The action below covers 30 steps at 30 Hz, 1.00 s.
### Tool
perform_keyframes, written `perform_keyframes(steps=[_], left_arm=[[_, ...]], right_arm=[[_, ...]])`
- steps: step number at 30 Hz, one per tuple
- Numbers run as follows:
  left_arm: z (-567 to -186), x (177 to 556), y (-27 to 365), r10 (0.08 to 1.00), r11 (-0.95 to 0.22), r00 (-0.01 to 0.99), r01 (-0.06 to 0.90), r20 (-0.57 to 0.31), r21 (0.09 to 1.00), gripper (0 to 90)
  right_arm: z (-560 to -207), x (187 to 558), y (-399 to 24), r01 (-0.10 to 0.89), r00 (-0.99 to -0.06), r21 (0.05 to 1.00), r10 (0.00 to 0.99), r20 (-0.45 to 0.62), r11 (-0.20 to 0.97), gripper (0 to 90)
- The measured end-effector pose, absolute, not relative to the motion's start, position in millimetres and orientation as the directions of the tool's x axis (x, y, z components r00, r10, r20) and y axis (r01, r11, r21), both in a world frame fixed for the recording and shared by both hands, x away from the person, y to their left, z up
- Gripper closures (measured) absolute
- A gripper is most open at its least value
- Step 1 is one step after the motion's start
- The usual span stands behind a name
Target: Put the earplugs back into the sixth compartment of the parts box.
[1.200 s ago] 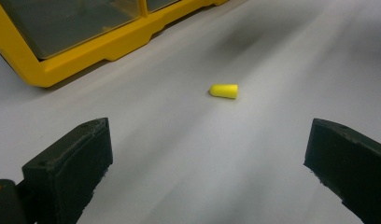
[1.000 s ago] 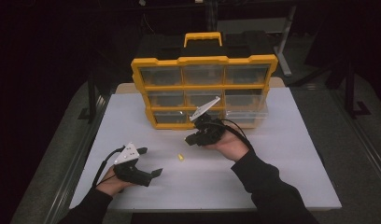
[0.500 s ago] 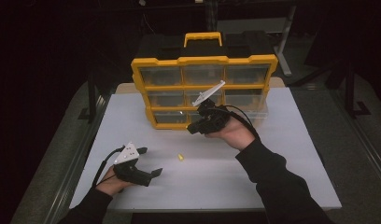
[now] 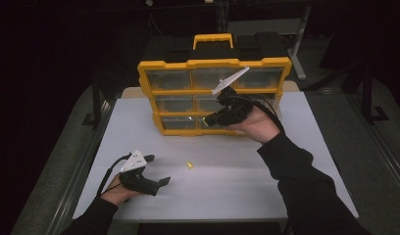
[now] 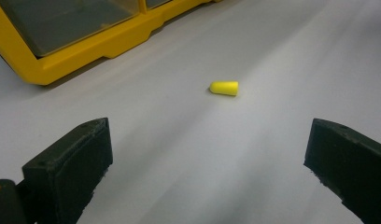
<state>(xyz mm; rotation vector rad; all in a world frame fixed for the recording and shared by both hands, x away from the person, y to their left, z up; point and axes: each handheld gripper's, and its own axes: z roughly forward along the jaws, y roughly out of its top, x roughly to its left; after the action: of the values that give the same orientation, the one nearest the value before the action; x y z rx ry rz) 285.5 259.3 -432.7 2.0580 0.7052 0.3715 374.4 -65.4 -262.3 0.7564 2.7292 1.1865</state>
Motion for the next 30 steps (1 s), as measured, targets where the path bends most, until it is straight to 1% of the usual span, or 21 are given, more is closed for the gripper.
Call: perform_keyframes(steps=[15,24,30], left_arm=[[-433,286,260,0.614,-0.447,0.79,0.337,0.01,0.828,0.3],[-433,286,260,0.617,-0.449,0.787,0.338,0.014,0.827,0.3],[-434,286,260,0.616,-0.453,0.788,0.338,0.014,0.825,0.3]], right_arm=[[-234,384,-110,0.444,-0.834,0.719,0.539,0.115,0.535,84.3],[-226,388,-138,0.465,-0.805,0.718,0.586,0.097,0.519,84.3],[-229,393,-153,0.492,-0.782,0.704,0.616,0.098,0.513,84.0]])
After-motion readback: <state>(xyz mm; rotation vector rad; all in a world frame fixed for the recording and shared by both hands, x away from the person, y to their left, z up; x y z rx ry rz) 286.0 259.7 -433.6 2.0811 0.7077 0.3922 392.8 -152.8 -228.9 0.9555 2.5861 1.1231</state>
